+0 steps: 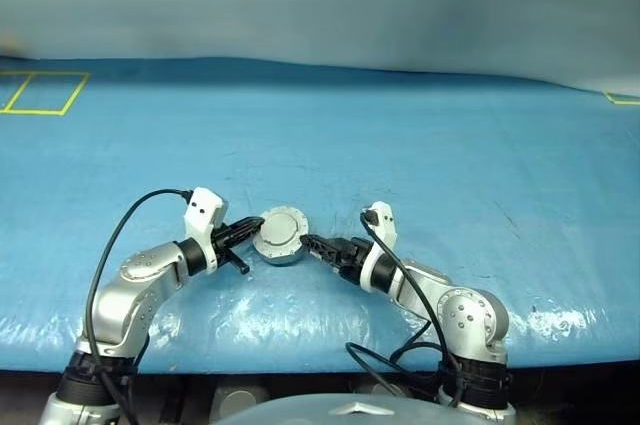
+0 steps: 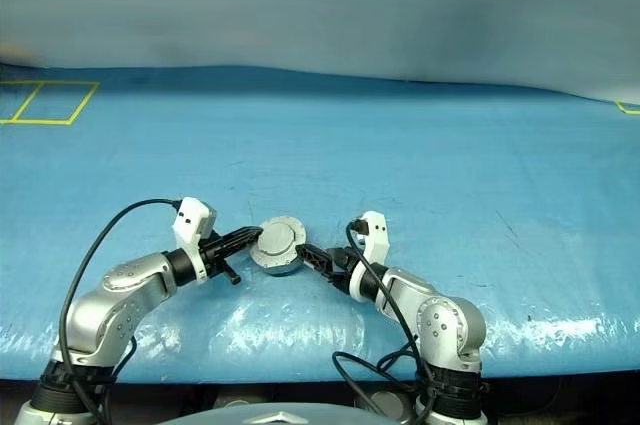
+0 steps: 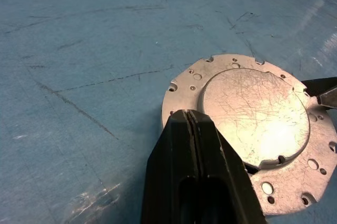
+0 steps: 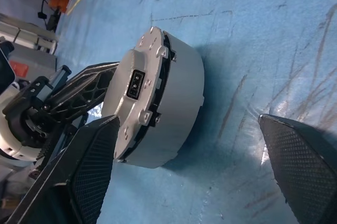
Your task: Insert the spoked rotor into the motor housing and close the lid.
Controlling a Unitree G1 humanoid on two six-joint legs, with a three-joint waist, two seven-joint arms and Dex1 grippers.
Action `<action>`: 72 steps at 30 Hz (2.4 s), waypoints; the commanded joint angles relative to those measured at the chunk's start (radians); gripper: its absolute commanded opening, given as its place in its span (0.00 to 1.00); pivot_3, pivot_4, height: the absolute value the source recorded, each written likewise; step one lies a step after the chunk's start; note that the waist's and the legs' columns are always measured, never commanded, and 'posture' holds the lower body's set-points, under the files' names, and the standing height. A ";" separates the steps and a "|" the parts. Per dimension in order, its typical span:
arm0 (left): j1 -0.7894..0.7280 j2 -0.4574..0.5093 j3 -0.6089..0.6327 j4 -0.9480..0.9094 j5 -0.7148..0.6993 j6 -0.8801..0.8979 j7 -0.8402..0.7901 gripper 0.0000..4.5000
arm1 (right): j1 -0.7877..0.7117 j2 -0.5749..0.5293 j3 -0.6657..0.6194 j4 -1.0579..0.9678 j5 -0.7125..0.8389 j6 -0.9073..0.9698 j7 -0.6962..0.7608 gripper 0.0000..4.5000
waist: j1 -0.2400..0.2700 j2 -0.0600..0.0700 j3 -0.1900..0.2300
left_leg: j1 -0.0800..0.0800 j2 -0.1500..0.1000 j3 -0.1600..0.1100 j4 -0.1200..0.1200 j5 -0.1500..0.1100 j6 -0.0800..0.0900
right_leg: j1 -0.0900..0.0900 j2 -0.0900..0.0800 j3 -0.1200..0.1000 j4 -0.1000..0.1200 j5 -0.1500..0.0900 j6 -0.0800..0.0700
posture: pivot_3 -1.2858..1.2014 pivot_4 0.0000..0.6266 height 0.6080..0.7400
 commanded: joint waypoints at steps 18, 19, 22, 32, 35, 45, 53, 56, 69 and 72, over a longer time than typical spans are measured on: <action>0.024 -0.004 -0.018 0.021 0.030 0.028 0.003 0.00 | -0.025 0.105 0.071 0.200 0.309 -0.027 -0.192 0.64 | -0.007 0.002 -0.003 | 0.000 0.000 0.000 -0.001 0.000 0.001 | 0.000 0.000 0.000 0.000 0.000 0.000 | 0.52 0.24 1.00; 0.024 -0.004 -0.018 0.021 0.030 0.028 0.003 0.00 | -0.025 0.101 0.074 0.202 0.318 -0.029 -0.197 0.57 | -0.007 0.003 -0.003 | 0.000 0.000 0.000 -0.001 0.000 0.001 | 0.000 0.000 0.000 0.000 0.000 0.000 | 0.52 0.24 1.00; 0.023 -0.005 -0.018 0.020 0.030 0.030 0.001 0.00 | -0.025 0.092 0.080 0.208 0.350 -0.035 -0.211 0.39 | -0.009 0.004 -0.003 | 0.000 0.000 0.000 -0.001 0.000 0.001 | -0.001 0.000 0.000 0.000 0.000 0.000 | 0.52 0.24 1.00; 0.016 -0.030 0.004 0.013 -0.002 0.046 -0.011 0.00 | -0.018 0.074 0.088 0.217 0.414 -0.060 -0.251 0.28 | -0.011 0.005 -0.002 | 0.000 0.000 0.000 -0.001 0.000 0.001 | -0.002 0.000 0.000 0.000 0.000 0.000 | 0.52 0.24 1.00; 0.007 -0.121 0.121 0.006 -0.130 0.115 0.050 0.13 | -0.014 0.069 0.091 0.216 0.423 -0.066 -0.257 0.28 | -0.011 0.005 -0.002 | -0.001 0.000 0.000 -0.001 0.000 0.001 | -0.002 0.000 0.000 0.000 0.000 0.000 | 0.52 0.24 1.00; 0.038 -0.326 0.426 -0.066 -0.516 0.221 0.265 0.87 | -0.052 0.077 0.028 0.200 0.555 -0.153 -0.278 0.28 | -0.010 0.004 0.000 | -0.008 0.000 -0.001 -0.001 -0.001 0.002 | -0.002 0.001 -0.001 0.000 0.002 0.004 | 0.52 0.24 1.00; 0.131 -0.459 0.439 -0.076 -0.782 0.239 0.389 1.00 | -0.145 0.050 0.009 0.196 0.611 -0.215 -0.305 0.28 | -0.011 0.004 0.003 | -0.015 0.000 -0.001 0.002 -0.001 0.002 | -0.007 0.001 -0.001 -0.002 0.003 0.005 | 0.52 0.24 1.00; 0.155 -0.539 0.424 -0.061 -0.916 0.227 0.426 1.00 | -0.175 0.055 0.016 0.191 0.632 -0.232 -0.314 0.28 | -0.010 0.004 0.003 | -0.017 0.000 -0.002 0.002 -0.001 0.002 | -0.008 0.001 -0.001 -0.001 0.005 0.007 | 0.52 0.24 1.00; 0.147 -0.615 0.339 0.020 -1.029 0.137 0.424 1.00 | -0.152 0.057 0.105 0.137 0.773 -0.235 -0.373 0.28 | -0.010 0.004 0.004 | -0.018 0.000 -0.003 0.002 -0.001 0.002 | -0.009 0.001 -0.002 -0.001 0.007 0.003 | 0.52 0.24 1.00; 0.123 -0.612 0.310 0.050 -1.015 0.125 0.417 1.00 | -0.142 0.052 0.127 0.126 0.805 -0.243 -0.393 0.28 | -0.010 0.004 0.004 | -0.018 0.000 -0.003 0.002 -0.001 0.002 | -0.009 0.001 -0.002 -0.001 0.007 0.003 | 0.52 0.24 1.00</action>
